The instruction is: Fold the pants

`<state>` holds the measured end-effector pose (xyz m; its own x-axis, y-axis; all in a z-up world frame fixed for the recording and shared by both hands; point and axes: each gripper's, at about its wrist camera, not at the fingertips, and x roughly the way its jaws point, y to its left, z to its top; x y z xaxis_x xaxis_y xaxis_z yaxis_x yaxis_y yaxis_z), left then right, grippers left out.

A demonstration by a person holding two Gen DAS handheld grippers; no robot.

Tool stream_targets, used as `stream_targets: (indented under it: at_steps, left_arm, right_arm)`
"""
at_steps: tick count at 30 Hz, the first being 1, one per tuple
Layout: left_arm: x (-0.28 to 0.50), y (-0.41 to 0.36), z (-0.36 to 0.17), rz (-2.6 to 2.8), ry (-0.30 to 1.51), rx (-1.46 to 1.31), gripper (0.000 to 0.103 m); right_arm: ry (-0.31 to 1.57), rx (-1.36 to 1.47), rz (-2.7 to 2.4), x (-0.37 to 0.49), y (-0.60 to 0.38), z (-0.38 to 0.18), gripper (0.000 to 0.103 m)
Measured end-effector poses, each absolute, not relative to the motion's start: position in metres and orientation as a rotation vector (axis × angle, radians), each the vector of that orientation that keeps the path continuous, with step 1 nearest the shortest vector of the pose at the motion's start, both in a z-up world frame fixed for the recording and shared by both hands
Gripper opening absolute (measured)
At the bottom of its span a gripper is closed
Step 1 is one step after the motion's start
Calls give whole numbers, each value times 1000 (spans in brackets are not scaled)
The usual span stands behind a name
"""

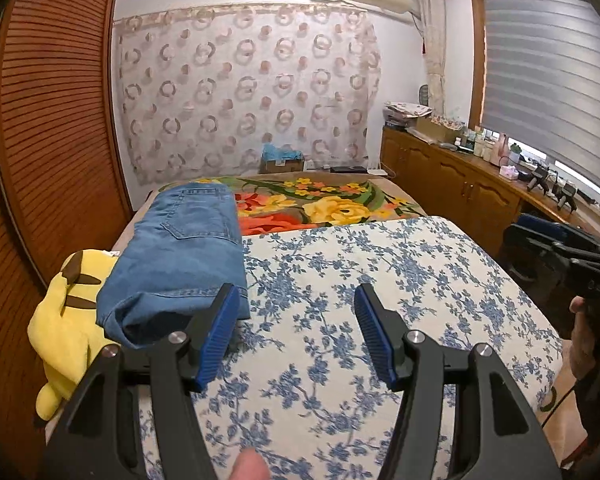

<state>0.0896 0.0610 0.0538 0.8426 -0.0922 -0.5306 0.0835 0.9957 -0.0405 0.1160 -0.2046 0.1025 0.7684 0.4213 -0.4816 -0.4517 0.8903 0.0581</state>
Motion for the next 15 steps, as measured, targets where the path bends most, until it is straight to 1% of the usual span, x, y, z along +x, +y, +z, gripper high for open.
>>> stream_targets:
  at_steps: [2, 5, 11, 15]
  left_arm:
    - [85, 53, 55, -92, 561, -21, 59]
    - [78, 44, 59, -119, 548, -46, 59]
    - [64, 23, 78, -103, 498, -9, 59]
    - [54, 20, 89, -97, 474, -12, 60]
  right_arm:
    - [492, -57, 443, 104, -215, 106, 72]
    - [475, -59, 395, 91, -228, 112, 76]
    - [427, -52, 333, 70, -248, 127, 79]
    - [413, -47, 313, 64, -253, 133, 80]
